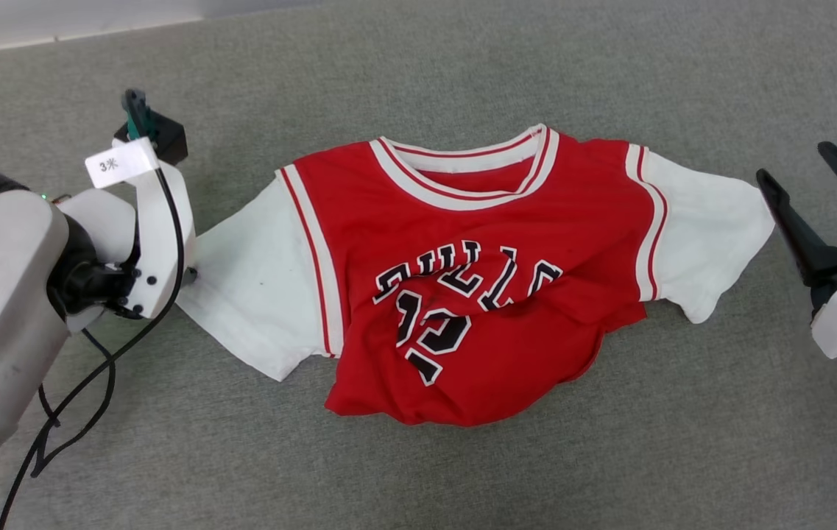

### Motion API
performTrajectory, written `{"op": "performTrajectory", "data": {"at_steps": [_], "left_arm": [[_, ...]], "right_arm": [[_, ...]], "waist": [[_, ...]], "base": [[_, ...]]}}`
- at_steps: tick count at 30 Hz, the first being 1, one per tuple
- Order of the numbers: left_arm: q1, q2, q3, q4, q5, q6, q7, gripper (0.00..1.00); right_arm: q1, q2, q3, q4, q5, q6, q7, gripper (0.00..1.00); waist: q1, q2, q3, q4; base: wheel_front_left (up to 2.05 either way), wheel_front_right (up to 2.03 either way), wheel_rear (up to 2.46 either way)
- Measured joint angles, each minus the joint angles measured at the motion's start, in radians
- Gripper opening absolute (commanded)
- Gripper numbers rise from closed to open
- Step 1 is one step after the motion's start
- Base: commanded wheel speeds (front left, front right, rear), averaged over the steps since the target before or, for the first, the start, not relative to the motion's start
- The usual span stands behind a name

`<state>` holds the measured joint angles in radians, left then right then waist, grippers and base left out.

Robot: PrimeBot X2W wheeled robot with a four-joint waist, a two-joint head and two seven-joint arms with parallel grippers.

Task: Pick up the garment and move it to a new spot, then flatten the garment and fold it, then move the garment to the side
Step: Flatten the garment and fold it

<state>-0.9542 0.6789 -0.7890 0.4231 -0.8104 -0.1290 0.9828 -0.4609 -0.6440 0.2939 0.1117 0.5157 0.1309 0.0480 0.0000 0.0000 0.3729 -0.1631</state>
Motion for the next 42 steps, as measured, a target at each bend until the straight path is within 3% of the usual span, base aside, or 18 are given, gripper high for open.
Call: {"op": "performTrajectory", "data": {"at_steps": [3,4,9,14,18,20,22,23,26,27,33,41,42], "left_arm": [[-0.027,0.034,-0.082,0.008,-0.058,0.0,0.045,1.0],[-0.03,0.036,-0.09,0.006,-0.066,0.0,0.043,0.0],[-0.038,0.039,-0.146,-0.01,-0.083,0.0,-0.009,0.0],[-0.055,0.065,-0.186,-0.05,-0.096,0.0,-0.088,0.0],[-0.082,0.102,-0.198,-0.087,-0.11,0.0,-0.135,0.0],[-0.104,0.118,-0.204,-0.117,-0.125,0.0,-0.162,0.0],[-0.12,0.122,-0.208,-0.131,-0.124,0.0,-0.169,0.0],[-0.12,0.122,-0.208,-0.131,-0.124,0.0,-0.169,0.0],[-0.162,0.115,-0.214,-0.161,-0.119,0.0,-0.187,0.0],[-0.185,0.102,-0.219,-0.171,-0.113,0.0,-0.199,0.0],[-0.22,0.08,-0.235,-0.184,-0.099,0.0,-0.221,0.0],[-0.238,0.069,-0.258,-0.173,-0.1,0.0,-0.247,0.0],[-0.238,0.069,-0.258,-0.173,-0.1,0.0,-0.247,0.0]], "right_arm": [[0.01,0.012,-0.01,-0.023,-0.007,0.0,0.015,1.0],[0.01,0.011,-0.012,-0.023,-0.006,0.0,0.017,1.0],[0.009,-0.017,-0.025,-0.022,0.009,0.0,0.033,1.0],[-0.013,-0.114,-0.026,-0.039,0.053,0.0,0.111,1.0],[-0.033,-0.22,0.019,-0.054,0.159,0.0,0.306,1.0],[-0.095,-0.303,0.05,-0.054,0.259,0.0,0.505,1.0],[-0.131,-0.321,0.072,-0.037,0.29,0.0,0.594,1.0],[-0.131,-0.321,0.072,-0.037,0.29,0.0,0.594,1.0],[-0.21,-0.324,0.116,0.053,0.326,0.0,0.779,1.0],[-0.254,-0.29,0.124,0.114,0.329,0.0,0.818,1.0],[-0.271,-0.209,0.152,0.224,0.325,0.0,0.824,1.0],[-0.269,-0.199,0.214,0.286,0.338,-0.007,0.766,1.0],[-0.269,-0.199,0.214,0.286,0.338,-0.007,0.766,0.84]], "waist": [[0.0,0.0,0.038,-0.027],[-0.0001,0.0,0.039,-0.027],[0.0,0.0,0.025,-0.012],[0.0,0.0,0.0,0.015],[0.0,0.0,-0.013,0.041],[0.0,0.0,-0.006,0.064],[0.0,0.0,0.006,0.075],[0.0,0.0,0.006,0.075],[0.0,0.0,0.046,0.102],[0.0,0.0,0.073,0.122],[0.0,0.0,0.125,0.162],[-0.0001,0.0,0.148,0.183],[-0.0001,0.0,0.148,0.183]], "base": [[0.0,0.0,0.0],[0.0,0.0,0.0],[0.0,0.0,0.0],[0.0,0.0,0.0],[0.0,0.0,0.0],[0.0,0.0,0.0],[0.0,0.0,0.0],[0.0,0.0,0.0],[0.0,0.0,0.0],[0.0,0.0,0.0],[0.0,0.0,0.0],[0.0,0.0,0.0],[0.0,0.0,0.0]]}}
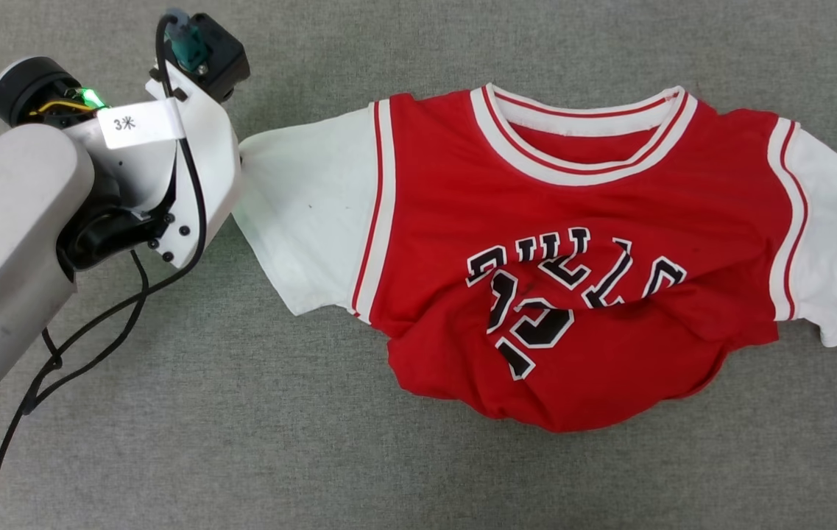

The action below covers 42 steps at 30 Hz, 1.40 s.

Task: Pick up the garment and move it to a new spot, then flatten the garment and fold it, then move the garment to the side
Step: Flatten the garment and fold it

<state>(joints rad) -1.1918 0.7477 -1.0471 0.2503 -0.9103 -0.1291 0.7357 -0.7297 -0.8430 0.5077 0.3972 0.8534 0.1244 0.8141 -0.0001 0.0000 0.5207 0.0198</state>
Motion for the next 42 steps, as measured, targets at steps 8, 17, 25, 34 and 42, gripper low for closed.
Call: {"op": "performTrajectory", "data": {"at_steps": [8,17,25,34,42], "left_arm": [[0.013,-0.008,-0.02,0.053,-0.005,0.0,-0.087,0.0],[0.019,0.008,-0.02,0.044,0.012,0.0,-0.246,0.0],[-0.028,0.038,0.02,0.008,0.056,0.007,-0.358,0.0],[-0.153,0.025,0.091,-0.002,0.105,0.04,-0.442,0.0],[-0.325,-0.029,0.138,0.087,0.149,0.045,-0.473,0.0]], "right_arm": [[-0.025,0.027,0.049,0.028,0.003,0.005,-0.153,0.0],[-0.03,-0.067,0.068,-0.099,0.019,0.007,-0.287,0.0],[-0.043,-0.138,0.016,-0.225,0.026,0.007,-0.345,0.0],[-0.185,-0.126,-0.057,-0.302,-0.048,0.007,-0.361,0.0],[-0.42,-0.051,-0.058,-0.224,-0.172,0.007,-0.365,0.0]], "waist": [[0.0001,0.0,-0.084,-0.015],[0.0001,0.0,-0.244,-0.028],[0.0,0.0,-0.344,-0.034],[0.0,0.0,-0.34,-0.028],[0.0001,0.0,-0.277,-0.02]], "base": [[0.0,0.0,0.0],[0.0,0.0,0.0],[0.0,0.0,0.0],[0.0,0.0,0.0],[0.0,0.0,0.0]]}}
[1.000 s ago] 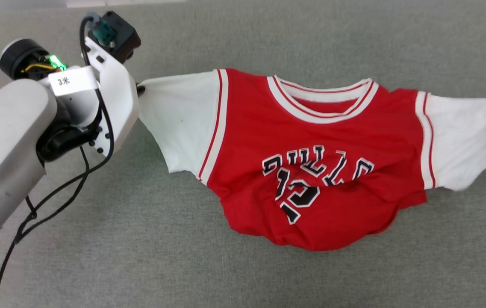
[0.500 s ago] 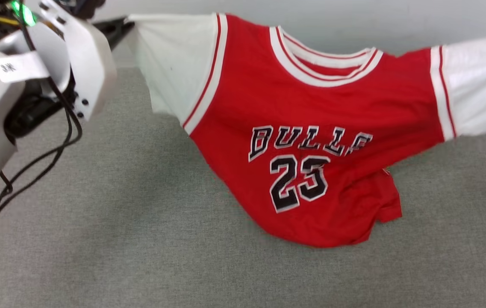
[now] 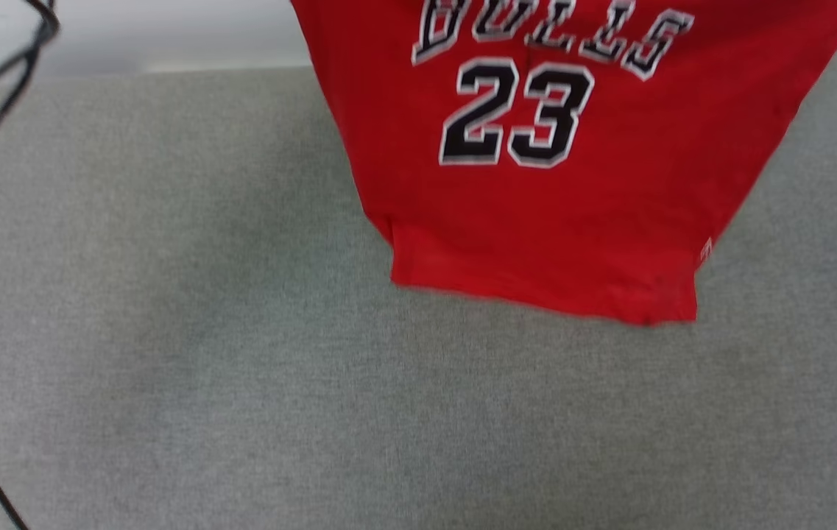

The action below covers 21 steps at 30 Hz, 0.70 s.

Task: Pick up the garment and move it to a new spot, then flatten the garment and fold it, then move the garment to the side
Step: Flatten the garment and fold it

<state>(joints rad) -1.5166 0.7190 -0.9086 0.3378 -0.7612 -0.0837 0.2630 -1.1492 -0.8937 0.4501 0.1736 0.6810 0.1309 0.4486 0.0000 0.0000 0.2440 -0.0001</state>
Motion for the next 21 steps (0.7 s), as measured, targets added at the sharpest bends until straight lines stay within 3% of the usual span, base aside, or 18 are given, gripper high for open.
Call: {"op": "performTrajectory", "data": {"at_steps": [12,21], "left_arm": [[-0.3,-0.091,0.053,0.251,0.108,-0.001,-0.156,0.0],[-0.381,-0.146,0.053,0.421,0.125,-0.022,-0.284,0.0]], "right_arm": [[-0.416,0.154,0.072,0.244,-0.165,0.0,-0.109,0.0],[-0.537,0.244,0.124,0.414,-0.213,0.0,-0.215,0.0]], "waist": [[0.0,0.0,0.157,0.004],[0.0001,0.0,0.252,0.007]], "base": [[0.0,0.0,0.0],[0.0,0.0,0.0]]}}
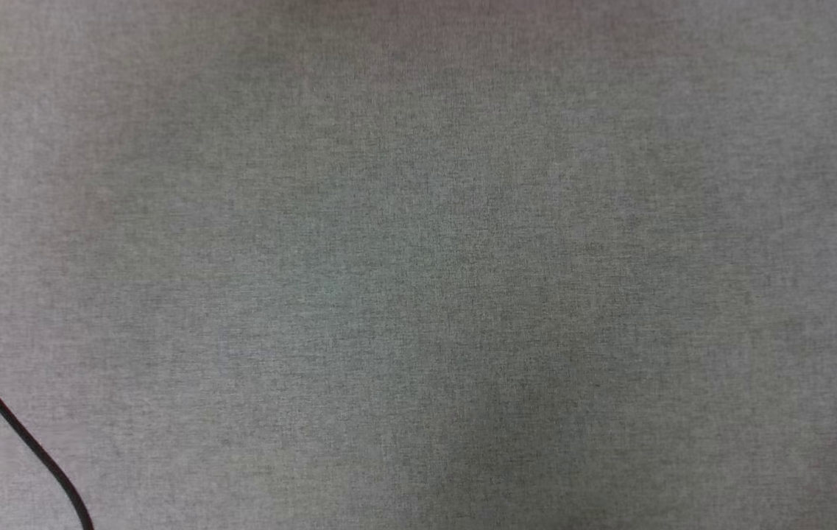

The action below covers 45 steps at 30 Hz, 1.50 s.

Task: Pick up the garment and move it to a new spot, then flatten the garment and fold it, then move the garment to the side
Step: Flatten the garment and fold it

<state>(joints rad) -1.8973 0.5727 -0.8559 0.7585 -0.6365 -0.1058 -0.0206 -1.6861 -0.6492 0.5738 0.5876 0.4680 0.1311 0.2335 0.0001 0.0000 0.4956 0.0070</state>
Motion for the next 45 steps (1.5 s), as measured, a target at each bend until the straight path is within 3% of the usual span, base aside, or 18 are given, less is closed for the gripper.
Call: {"op": "performTrajectory", "data": {"at_steps": [9,19,24,28,32,45], "left_arm": [[0.188,-0.039,-0.03,0.08,-0.085,-0.019,-0.121,0.0],[0.668,0.003,-0.055,-0.007,-0.224,-0.019,-0.219,0.0],[1.005,0.059,-0.054,-0.133,-0.288,0.043,-0.235,0.0],[1.159,0.09,-0.051,-0.204,-0.318,0.078,-0.238,0.0],[1.333,0.138,-0.05,-0.256,-0.337,0.128,-0.239,0.0],[1.771,0.2,0.03,-0.402,-0.423,0.251,-0.241,0.0]], "right_arm": [[0.144,0.042,0.152,0.087,0.065,0.0,-0.143,0.0],[0.49,0.013,0.342,0.05,0.24,0.0,-0.27,0.0],[0.708,-0.046,0.441,-0.029,0.31,0.0,-0.305,0.0],[0.807,-0.08,0.46,-0.062,0.322,0.0,-0.337,0.0],[0.946,-0.122,0.46,-0.074,0.345,0.0,-0.357,0.0],[1.393,-0.207,0.352,-0.126,0.385,0.0,-0.385,0.0]], "waist": [[0.0001,0.0,0.001,-0.007],[0.0,0.0,-0.125,-0.013],[-0.0001,0.0,-0.217,-0.013],[-0.0002,0.0,-0.26,-0.013],[-0.0002,0.0,-0.316,-0.014],[-0.0005,0.0,-0.472,-0.015]], "base": [[0.0,0.0,0.0],[0.0,0.0,0.0],[0.0,0.0,0.0],[0.0,0.0,0.0],[0.0,0.0,0.0],[0.0,0.0,0.0]]}}
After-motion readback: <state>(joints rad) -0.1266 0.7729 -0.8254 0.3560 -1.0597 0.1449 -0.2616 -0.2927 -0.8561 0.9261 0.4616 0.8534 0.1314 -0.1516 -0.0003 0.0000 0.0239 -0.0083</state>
